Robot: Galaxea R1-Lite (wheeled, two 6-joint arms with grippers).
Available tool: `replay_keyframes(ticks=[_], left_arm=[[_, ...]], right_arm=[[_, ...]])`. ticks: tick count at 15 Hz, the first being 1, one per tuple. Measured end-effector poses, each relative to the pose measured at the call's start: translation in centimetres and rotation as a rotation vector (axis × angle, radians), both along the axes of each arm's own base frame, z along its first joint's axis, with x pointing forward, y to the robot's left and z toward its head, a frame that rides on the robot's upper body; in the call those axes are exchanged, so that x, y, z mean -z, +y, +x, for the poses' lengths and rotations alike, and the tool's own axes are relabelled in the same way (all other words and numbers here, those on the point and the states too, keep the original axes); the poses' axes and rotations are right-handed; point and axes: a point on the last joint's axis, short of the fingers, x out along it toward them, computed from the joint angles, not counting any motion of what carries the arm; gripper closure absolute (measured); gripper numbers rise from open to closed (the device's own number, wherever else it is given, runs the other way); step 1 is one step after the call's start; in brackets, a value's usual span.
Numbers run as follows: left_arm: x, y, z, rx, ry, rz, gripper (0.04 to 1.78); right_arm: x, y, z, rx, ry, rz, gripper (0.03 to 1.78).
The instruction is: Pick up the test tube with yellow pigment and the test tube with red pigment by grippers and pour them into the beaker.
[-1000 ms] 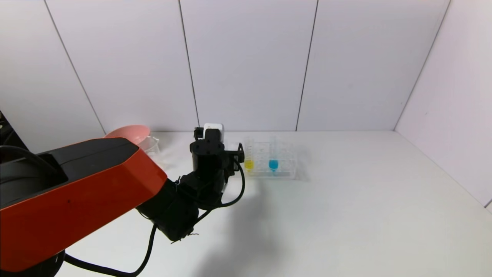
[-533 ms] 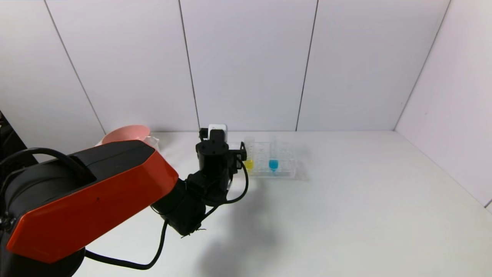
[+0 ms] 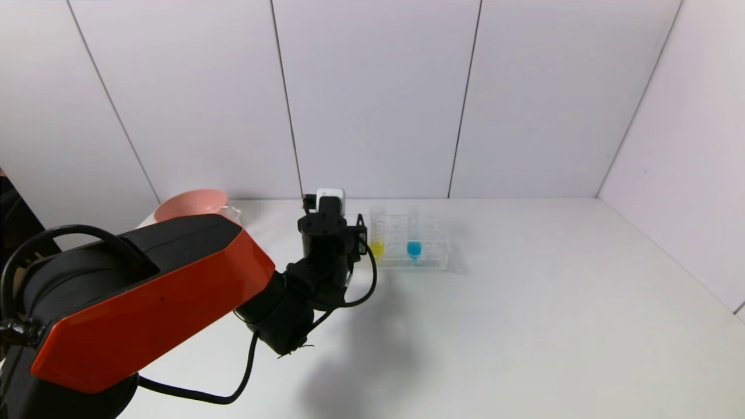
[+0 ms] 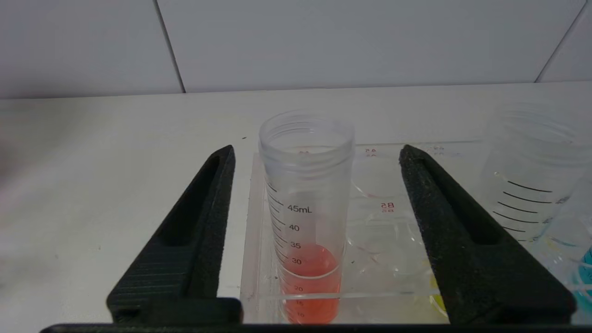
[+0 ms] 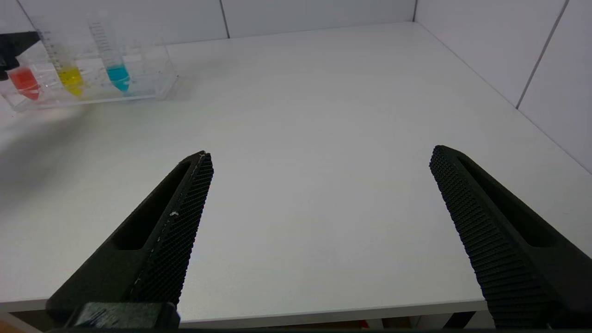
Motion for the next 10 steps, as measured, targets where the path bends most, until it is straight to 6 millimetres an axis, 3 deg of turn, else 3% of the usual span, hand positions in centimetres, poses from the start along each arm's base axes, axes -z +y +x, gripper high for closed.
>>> replay_keyframes(ticks=[3,4,10], left_arm=[[0.05,-0.11,0.30,-0.003,-0.010,-0.007,1.26],[0.13,-0.14,0.42,-0.005,-0.013,-0.009,1.34],[0.28,-0.30,0.58,-0.008,-0.016,-0.011,1.36]], right_arm=[[0.00,0.00,0.00,0.000,0.000,0.000,0.10],[0.00,0.00,0.00,0.000,0.000,0.000,0.10],[0.00,0.00,0.00,0.000,0.000,0.000,0.10]])
